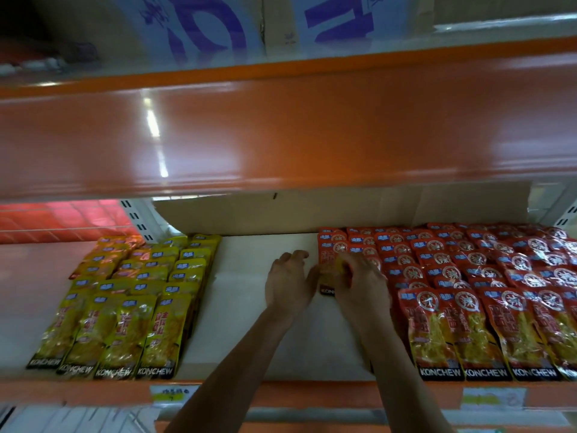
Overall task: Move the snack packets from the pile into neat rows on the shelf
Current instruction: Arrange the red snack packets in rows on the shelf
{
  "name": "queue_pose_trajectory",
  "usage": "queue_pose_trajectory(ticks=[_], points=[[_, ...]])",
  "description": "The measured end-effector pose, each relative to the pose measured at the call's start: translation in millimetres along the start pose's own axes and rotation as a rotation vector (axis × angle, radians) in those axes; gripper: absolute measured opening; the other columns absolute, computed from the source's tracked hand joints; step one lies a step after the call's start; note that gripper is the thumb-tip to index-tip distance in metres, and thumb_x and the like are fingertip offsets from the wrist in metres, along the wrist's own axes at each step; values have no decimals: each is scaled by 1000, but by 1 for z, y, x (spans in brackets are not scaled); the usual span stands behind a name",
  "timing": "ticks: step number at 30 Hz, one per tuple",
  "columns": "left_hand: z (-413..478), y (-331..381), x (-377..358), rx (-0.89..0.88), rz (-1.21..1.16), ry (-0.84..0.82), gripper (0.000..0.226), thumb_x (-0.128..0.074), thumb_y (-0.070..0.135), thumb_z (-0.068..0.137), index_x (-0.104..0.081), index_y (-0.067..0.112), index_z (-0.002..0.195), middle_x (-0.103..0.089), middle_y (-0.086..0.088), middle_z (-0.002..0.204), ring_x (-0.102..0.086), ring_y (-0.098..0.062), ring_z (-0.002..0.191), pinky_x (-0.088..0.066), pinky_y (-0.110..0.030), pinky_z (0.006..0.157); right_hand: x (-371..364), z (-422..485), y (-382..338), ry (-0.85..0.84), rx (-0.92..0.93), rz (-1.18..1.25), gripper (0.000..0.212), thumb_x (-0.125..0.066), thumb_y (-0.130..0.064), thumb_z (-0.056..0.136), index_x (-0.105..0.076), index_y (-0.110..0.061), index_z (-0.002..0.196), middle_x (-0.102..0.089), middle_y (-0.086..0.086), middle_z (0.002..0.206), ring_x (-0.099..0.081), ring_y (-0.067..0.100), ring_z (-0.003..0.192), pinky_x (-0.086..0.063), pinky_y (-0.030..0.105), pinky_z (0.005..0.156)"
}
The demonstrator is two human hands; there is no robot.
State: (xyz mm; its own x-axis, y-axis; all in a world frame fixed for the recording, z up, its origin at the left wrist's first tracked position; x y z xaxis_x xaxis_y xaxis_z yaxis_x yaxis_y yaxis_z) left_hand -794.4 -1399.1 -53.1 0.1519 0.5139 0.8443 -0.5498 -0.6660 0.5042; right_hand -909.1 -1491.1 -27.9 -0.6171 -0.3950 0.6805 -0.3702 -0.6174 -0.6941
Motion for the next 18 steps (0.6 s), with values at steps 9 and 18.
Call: queue_pose_trajectory(ticks=[9,18], points=[[-49,-97,109,-52,47,268,36,-63,29,82,-65,9,112,-66,-13,102,-60,-35,98,-53,-40,78,-98,-42,-113,-121,149,23,38,-57,-12,90,-57,-13,128,-56,3,132,-44,21,128,-31,26,106],[-128,-274,241,108,163,414,44,-43,38,78,-67,11,102,-67,-13,93,-61,-38,87,-53,-40,70,-237,-139,-274,-230,335,119,32,-63,-6,79,-66,-1,110,-67,20,108,-61,38,103,-45,41,92]])
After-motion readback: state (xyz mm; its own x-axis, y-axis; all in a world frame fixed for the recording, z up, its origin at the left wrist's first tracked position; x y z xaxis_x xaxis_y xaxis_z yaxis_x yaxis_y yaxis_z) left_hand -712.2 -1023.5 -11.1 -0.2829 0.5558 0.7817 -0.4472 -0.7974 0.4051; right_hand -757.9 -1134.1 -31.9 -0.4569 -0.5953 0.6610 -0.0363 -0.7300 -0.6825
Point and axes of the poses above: each hand's wrist, its own z-axis towards the middle knuckle, its own x-axis out of the back of the hand, y = z × x, the point moved 8 cm from there along z, towards the middle knuckle
